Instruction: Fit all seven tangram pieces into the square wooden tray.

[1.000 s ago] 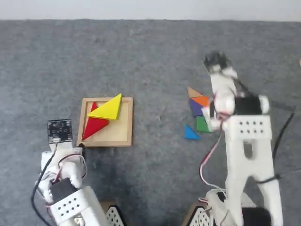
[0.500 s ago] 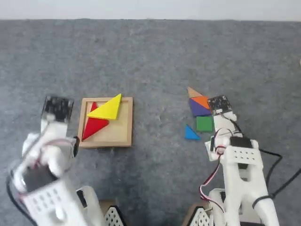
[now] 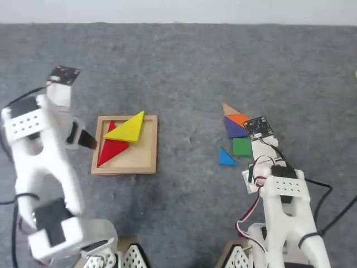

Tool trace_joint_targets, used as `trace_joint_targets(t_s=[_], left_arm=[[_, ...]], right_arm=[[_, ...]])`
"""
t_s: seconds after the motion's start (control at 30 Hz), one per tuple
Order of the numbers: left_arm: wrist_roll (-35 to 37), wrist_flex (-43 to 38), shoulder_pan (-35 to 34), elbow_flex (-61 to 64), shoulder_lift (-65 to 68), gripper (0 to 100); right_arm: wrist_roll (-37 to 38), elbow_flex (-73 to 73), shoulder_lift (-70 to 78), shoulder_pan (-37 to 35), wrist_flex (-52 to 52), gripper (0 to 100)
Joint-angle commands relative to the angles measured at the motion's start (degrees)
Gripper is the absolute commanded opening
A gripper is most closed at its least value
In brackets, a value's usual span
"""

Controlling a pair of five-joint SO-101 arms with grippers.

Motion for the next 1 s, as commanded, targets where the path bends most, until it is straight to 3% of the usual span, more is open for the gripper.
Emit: trace_joint_targets(t_s=[0.0,0.67,0.97], left_arm=[[-1.8,-3.3,3.6,-2.5,1.4,30],[-1.9,-18.4,6.0,-2.9,17.0,29],[-1.7,-18.5,6.0,-9.2,21.2,29]], right_arm=[[0.8,-0.4,-1.5,0.8,-1.1,31.8],[0.8,-0.4,-1.5,0.8,-1.1,31.8],[0.8,-0.4,-1.5,0.7,-1.1,31.8]])
